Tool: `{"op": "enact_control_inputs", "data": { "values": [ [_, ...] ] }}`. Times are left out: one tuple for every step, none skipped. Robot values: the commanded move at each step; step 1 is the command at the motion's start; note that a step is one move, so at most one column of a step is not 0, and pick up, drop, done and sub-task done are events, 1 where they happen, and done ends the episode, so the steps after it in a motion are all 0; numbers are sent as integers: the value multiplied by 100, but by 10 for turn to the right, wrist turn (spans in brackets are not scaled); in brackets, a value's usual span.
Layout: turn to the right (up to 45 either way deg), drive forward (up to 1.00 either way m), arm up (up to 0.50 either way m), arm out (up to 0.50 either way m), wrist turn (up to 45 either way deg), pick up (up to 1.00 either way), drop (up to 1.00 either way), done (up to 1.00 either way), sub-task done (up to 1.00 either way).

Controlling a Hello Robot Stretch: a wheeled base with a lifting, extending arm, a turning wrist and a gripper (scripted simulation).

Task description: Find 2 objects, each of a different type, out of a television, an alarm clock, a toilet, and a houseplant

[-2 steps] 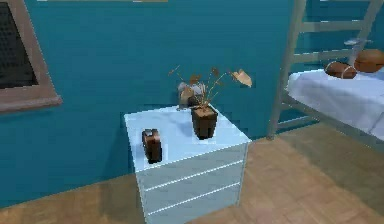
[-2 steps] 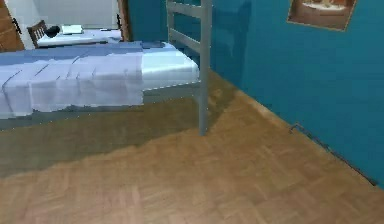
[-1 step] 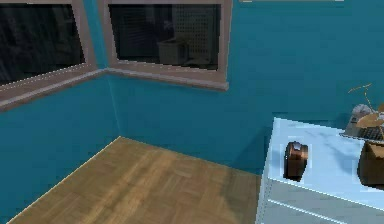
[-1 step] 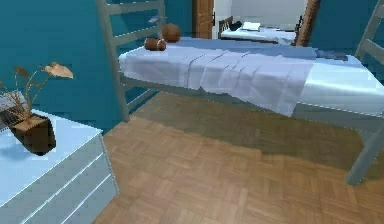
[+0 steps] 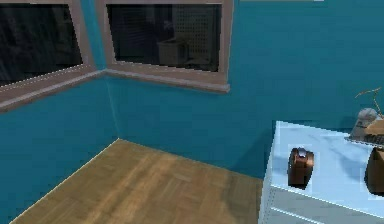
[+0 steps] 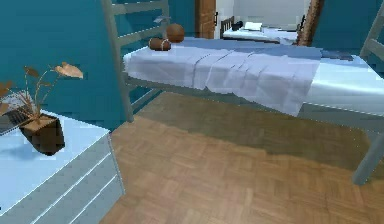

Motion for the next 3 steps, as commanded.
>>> {"op": "enact_control_inputs", "data": {
  "values": [
    [330,0,0,0,0,0,0,0,0],
    [0,0,0,0,0,0,0,0,100],
    [60,0,0,0,0,0,0,0,0]
  ]
}}
